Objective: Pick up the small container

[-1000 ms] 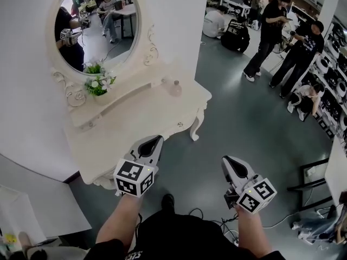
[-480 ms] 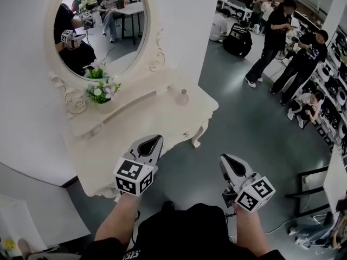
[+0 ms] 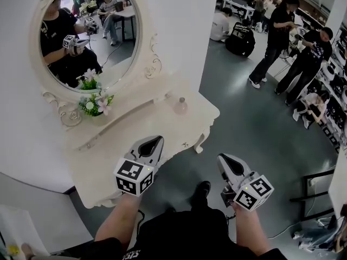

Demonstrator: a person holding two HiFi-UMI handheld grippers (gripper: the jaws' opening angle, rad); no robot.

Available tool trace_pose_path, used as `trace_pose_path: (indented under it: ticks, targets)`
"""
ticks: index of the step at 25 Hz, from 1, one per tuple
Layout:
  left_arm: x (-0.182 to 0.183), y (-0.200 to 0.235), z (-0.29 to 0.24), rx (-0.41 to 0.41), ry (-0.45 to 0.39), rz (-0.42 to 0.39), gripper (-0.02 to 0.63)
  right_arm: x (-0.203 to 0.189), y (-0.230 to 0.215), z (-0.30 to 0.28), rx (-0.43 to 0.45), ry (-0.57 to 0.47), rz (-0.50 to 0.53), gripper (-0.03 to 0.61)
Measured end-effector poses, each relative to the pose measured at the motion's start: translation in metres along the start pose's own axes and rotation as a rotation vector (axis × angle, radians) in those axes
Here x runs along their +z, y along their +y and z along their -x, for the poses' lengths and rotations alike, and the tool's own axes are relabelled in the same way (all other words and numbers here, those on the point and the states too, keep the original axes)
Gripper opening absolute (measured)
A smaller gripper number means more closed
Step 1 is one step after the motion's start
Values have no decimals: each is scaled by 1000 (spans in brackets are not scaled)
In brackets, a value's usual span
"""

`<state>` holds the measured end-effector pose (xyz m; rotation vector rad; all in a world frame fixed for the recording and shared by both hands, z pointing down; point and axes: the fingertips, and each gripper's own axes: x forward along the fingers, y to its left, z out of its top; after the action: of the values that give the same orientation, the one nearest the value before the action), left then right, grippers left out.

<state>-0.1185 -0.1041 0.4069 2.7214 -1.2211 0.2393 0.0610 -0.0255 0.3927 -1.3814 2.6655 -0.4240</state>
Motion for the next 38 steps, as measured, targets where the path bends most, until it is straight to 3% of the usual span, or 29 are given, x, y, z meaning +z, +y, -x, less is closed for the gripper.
trace_pose_path:
  ticks: [10,16,27,38]
  targets:
    - [7,-2,-137,32,55,13,5,18,-137,-32,15,36,-49,11]
    - [13,-6,-207,68,92,32,5,29,-199,-61,95,83,-59,11]
    - [2,26,-233,211,127,80,6,45,-239,-118,205,121,-56,11]
    - [-5,89,-255,161,92,115,8,50,-232,-200,184,168,-7,11]
